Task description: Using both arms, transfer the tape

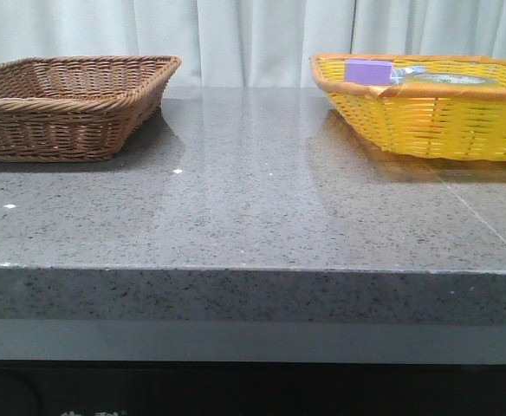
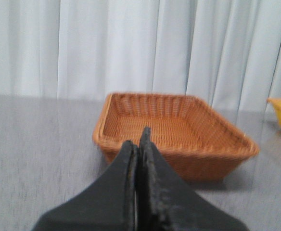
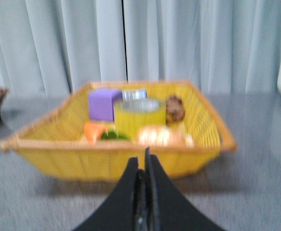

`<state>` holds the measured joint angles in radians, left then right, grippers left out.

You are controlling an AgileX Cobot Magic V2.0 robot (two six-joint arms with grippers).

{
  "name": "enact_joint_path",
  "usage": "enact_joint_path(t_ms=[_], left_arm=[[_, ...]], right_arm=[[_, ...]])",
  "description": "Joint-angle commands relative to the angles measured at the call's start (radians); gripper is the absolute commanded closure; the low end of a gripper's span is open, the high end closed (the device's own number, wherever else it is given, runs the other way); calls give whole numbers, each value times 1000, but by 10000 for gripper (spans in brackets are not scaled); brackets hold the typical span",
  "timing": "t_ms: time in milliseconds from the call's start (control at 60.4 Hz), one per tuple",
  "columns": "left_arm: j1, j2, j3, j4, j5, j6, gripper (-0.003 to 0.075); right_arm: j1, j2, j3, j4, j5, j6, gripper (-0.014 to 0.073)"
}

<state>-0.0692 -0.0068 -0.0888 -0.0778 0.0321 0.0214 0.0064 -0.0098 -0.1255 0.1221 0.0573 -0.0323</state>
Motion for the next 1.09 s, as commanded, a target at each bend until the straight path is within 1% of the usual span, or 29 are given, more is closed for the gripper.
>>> enact_joint_path(t_ms=[0,116,199,364,496,662,778,877,1075], left_arm=[[-6,8,-125,-10,-32,-7,740],[-6,59,-262,-10,50,-7,740],[-6,117,-381,-10,135,-7,740],[-6,274,-602,-10,323,-7,740],[-6,391,-723,-10,419,-7,740],[-6,512,-783,-10,448,-7,740],[-6,568,-786,-10,450,-7,740],[-6,602,-786,-10,494,-7,740],[-6,661,-786,-13,492,-7,740]], right_arm=[[-6,-18,-124,-8,-33,-1,664],[-6,23,-252,-9,27,-1,664],[-6,74,-347,-9,75,-1,664],[-6,221,-540,-11,205,-1,664],[-6,336,-651,-11,300,-1,664],[-6,480,-766,-11,436,-1,664],[-6,561,-800,-11,516,-1,664],[-6,604,-799,-11,553,-1,664],[-6,672,-798,-11,591,-1,664]])
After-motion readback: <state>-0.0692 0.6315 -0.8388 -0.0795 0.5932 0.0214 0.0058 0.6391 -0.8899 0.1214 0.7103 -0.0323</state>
